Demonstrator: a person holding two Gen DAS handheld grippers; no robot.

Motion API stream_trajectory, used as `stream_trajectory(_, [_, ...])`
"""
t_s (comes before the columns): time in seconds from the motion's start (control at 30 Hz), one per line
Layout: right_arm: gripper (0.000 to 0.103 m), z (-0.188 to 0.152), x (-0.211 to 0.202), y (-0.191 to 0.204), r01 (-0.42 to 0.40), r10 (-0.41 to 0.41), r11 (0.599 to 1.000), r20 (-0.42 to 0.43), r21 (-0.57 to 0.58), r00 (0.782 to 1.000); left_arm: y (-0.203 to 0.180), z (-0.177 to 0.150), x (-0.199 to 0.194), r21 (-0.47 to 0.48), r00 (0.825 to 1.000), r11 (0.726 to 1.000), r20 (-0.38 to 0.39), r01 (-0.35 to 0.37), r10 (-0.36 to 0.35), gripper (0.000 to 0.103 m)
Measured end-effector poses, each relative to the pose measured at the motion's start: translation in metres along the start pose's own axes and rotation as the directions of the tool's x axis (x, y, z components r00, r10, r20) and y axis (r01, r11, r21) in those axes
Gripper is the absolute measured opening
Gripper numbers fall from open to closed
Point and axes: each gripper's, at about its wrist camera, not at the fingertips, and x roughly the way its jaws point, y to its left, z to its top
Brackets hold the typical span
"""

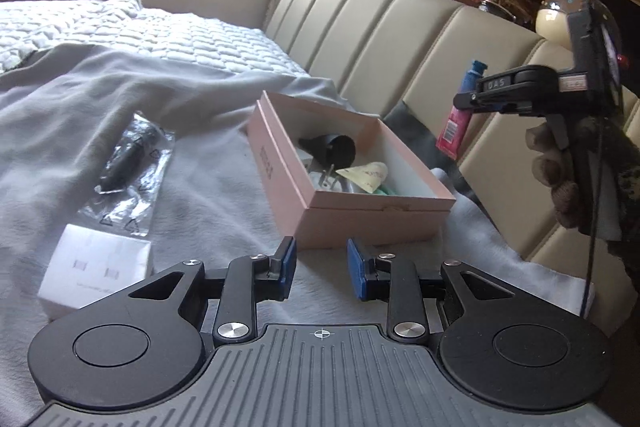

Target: Organize rigid objects

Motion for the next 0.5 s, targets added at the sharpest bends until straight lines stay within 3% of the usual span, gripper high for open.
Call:
stream_trajectory(0.17, [0.016, -0.003, 0.062, 0.017, 0.086, -0.09, 0.996, -0.148, -0.035, 0.985, 0.047, -0.004, -0.01, -0.102, 0.998, 0.994, 0.05, -0.042, 0.047, 0.031])
stream_trajectory(0.27, [0.022, -0.009, 0.083, 0.024, 0.05, -0.052, 0.999, -0.221, -0.013, 0.974, 0.07, -0.001, -0.012, -0.162, 0.997, 0.987, 0.071, -0.019, 0.031, 0.031])
stream_trajectory(0.4, [0.031, -0.002, 0.075, 0.029, -0.037, 0.05, 0.997, -0.196, 0.07, 0.979, 0.091, 0.0, -0.021, -0.19, 0.994, 0.982, 0.095, -0.025, 0.044, 0.031])
stream_trajectory(0.5, [0.034, 0.012, 0.057, 0.036, -0.072, 0.079, 0.996, -0.16, 0.045, 0.984, 0.11, 0.0, -0.032, -0.245, 0.99, 0.968, 0.119, -0.051, 0.082, 0.031])
